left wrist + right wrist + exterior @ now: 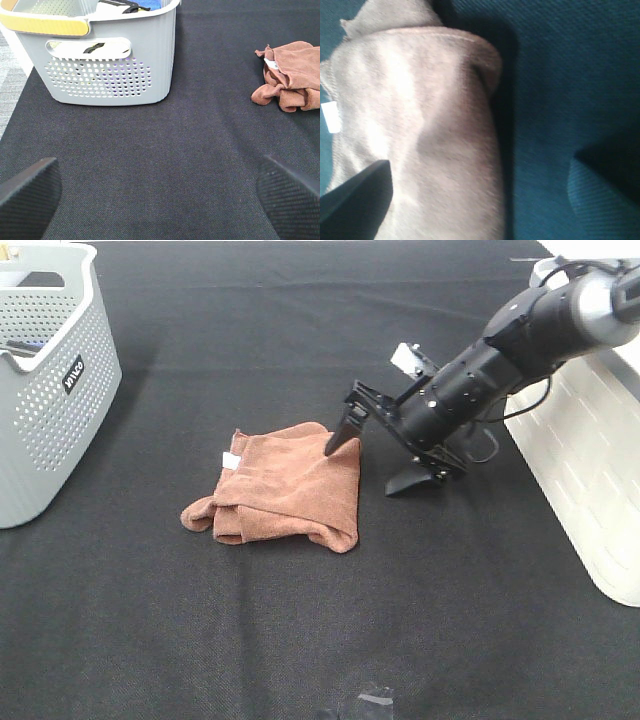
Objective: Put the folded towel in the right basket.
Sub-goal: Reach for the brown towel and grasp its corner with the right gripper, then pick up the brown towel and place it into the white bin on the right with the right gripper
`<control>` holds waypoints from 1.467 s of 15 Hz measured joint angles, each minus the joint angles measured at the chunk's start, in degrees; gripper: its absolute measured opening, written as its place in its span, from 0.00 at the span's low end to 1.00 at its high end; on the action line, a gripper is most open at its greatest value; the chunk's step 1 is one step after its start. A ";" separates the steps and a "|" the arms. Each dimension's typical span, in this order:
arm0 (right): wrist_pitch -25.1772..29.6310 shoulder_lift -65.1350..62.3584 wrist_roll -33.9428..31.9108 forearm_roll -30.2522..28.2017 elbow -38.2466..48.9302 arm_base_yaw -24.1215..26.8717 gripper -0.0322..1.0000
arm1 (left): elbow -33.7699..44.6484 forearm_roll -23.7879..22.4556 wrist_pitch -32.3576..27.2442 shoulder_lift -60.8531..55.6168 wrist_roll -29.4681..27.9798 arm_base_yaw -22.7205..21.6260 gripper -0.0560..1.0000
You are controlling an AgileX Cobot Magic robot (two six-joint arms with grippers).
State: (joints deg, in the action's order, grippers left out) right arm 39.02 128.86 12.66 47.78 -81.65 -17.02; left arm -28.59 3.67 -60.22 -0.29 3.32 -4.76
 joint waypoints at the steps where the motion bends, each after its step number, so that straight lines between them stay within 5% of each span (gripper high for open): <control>1: -0.92 0.63 0.11 0.34 -0.29 -1.15 0.92 | 0.00 0.00 0.00 0.00 0.00 0.00 0.99; 8: -5.16 4.07 4.81 9.05 -3.95 -9.80 0.82 | 0.00 0.00 0.00 0.00 0.00 0.00 0.99; 10: -4.07 5.44 4.87 8.88 -6.25 -10.54 0.68 | 0.00 0.00 0.00 0.00 0.00 0.00 0.99; 13: -0.46 7.05 4.87 6.65 -9.68 -10.83 0.19 | 0.00 0.00 0.00 0.00 0.00 0.00 0.99; 14: 1.26 7.05 4.87 4.93 -11.00 -10.83 0.15 | 0.00 0.00 0.00 0.00 0.00 0.00 0.99; 22: 18.33 -2.81 4.87 -13.29 -20.57 -10.94 0.15 | 0.00 0.00 0.00 0.00 0.00 0.00 0.99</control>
State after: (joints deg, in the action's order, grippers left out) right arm 57.35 126.05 17.53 34.49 -102.22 -27.96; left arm -28.59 3.67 -60.22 -0.29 3.32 -4.76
